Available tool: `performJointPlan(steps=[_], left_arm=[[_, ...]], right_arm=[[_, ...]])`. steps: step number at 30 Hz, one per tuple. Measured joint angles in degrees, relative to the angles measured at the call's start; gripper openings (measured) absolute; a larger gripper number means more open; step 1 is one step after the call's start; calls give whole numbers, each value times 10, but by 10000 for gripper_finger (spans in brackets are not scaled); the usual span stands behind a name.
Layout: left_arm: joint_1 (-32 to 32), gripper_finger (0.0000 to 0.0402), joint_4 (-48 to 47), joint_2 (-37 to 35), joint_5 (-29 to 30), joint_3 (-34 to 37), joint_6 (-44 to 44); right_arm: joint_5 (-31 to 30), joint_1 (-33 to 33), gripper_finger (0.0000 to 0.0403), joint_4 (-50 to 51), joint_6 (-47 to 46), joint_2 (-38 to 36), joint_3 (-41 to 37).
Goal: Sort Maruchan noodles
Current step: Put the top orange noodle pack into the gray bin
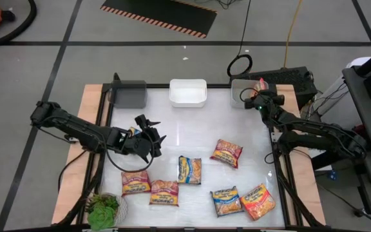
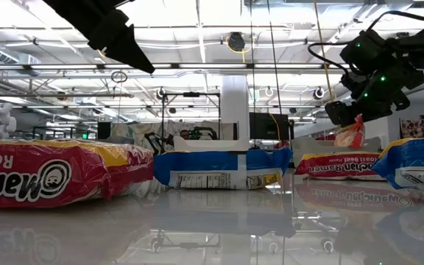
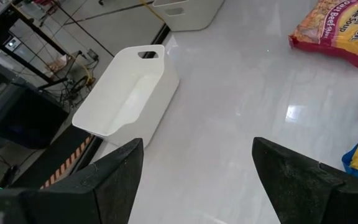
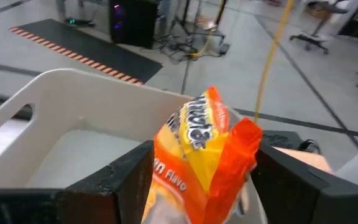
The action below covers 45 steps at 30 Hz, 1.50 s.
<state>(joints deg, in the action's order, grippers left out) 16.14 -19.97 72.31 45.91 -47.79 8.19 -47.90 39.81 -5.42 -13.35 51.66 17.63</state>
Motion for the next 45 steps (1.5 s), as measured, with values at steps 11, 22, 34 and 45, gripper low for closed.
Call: performJointPlan(steps=[11, 22, 34, 45], left_arm=[[0, 305, 0, 0, 0, 0, 0], [0, 305, 0, 0, 0, 0, 0], [0, 305, 0, 0, -13, 0, 20], [0, 305, -13, 0, -15, 0, 33]], right_arm=[[2, 0, 76, -1, 21, 0, 0], [15, 0, 6, -95, 74, 0, 0], [-65, -11, 1, -187, 194, -16, 1], [-95, -28, 0, -206, 218, -16, -23]])
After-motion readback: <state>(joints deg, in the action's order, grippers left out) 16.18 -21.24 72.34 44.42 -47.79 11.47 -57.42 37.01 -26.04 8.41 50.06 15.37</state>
